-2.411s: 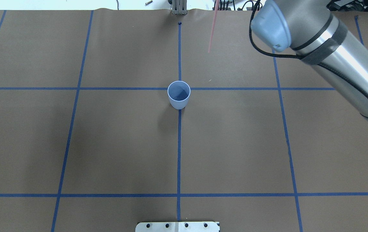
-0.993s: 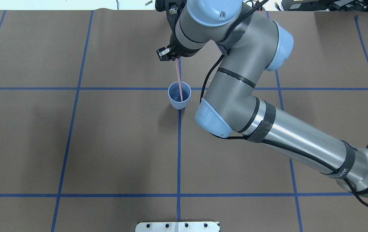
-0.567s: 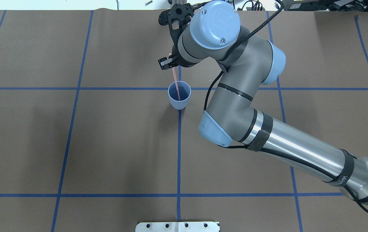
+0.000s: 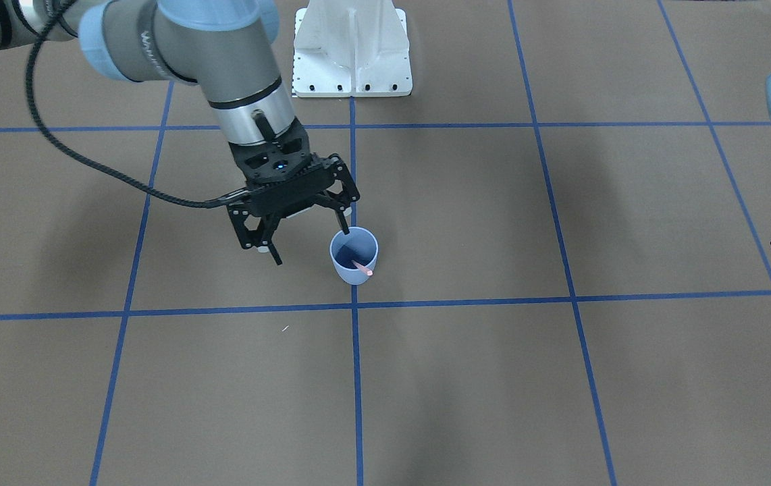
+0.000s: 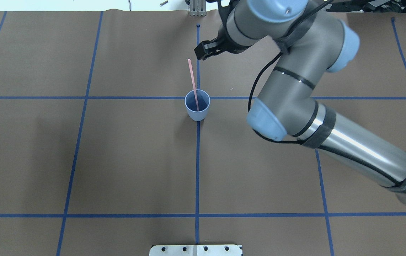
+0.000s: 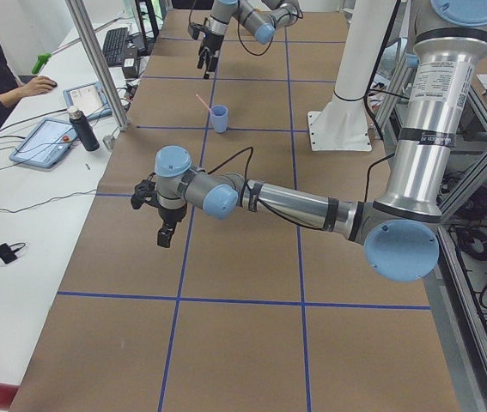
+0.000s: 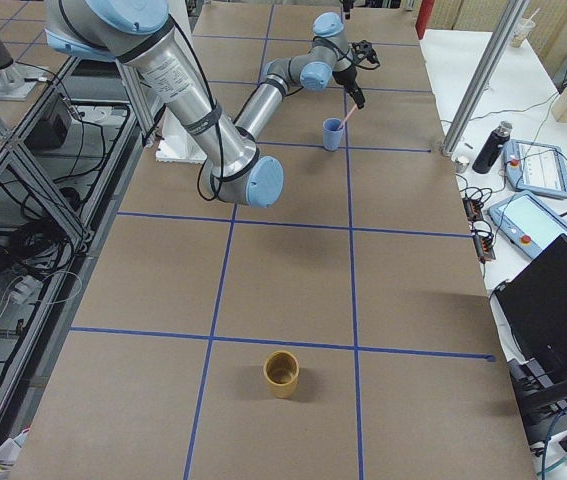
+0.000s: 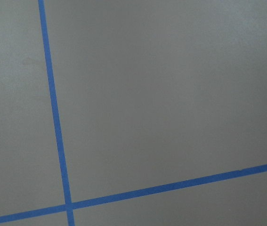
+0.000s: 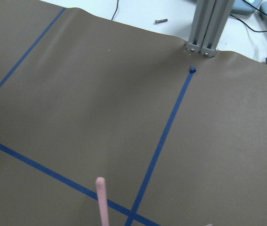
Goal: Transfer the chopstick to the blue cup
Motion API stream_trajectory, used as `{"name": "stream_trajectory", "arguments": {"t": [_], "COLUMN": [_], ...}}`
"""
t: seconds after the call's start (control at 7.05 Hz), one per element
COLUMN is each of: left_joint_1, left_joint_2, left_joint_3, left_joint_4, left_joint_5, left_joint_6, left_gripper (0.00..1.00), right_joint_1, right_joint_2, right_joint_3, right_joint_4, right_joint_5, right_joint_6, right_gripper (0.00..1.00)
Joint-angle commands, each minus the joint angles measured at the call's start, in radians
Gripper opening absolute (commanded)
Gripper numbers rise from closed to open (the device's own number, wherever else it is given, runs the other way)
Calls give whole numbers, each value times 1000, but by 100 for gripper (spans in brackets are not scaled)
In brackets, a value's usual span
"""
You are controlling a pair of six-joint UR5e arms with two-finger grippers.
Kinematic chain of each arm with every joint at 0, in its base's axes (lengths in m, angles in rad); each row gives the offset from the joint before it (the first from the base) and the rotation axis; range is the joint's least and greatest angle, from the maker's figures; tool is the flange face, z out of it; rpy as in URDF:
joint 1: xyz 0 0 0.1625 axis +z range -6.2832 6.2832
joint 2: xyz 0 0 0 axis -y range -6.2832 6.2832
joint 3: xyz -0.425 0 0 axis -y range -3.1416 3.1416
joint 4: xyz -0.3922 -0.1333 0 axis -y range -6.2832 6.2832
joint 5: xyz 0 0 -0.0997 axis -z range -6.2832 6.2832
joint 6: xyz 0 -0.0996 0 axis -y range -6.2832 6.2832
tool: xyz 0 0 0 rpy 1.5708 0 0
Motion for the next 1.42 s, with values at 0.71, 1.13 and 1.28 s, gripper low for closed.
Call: {"name": "stream_trajectory", "arguments": {"t": [0.71, 1.13, 1.28], "left_joint_1": [-134, -169, -173], "left_joint_2": [159, 242, 265], "left_joint_3": [2, 8, 8], "left_joint_4": [-3, -11, -11], "left_joint_5": [-12, -60, -58], "left_joint_6": [165, 173, 173], "left_gripper": [98, 98, 98], "right_joint_1": [702, 793, 793], "right_joint_2": [-637, -721, -735], "right_joint_3": [-12, -162, -199], "right_joint_4": [-250, -192, -154], "right_joint_5": [442, 442, 439], "right_joint_6": [-795, -1056, -1051], "right_gripper": [100, 100, 100]}}
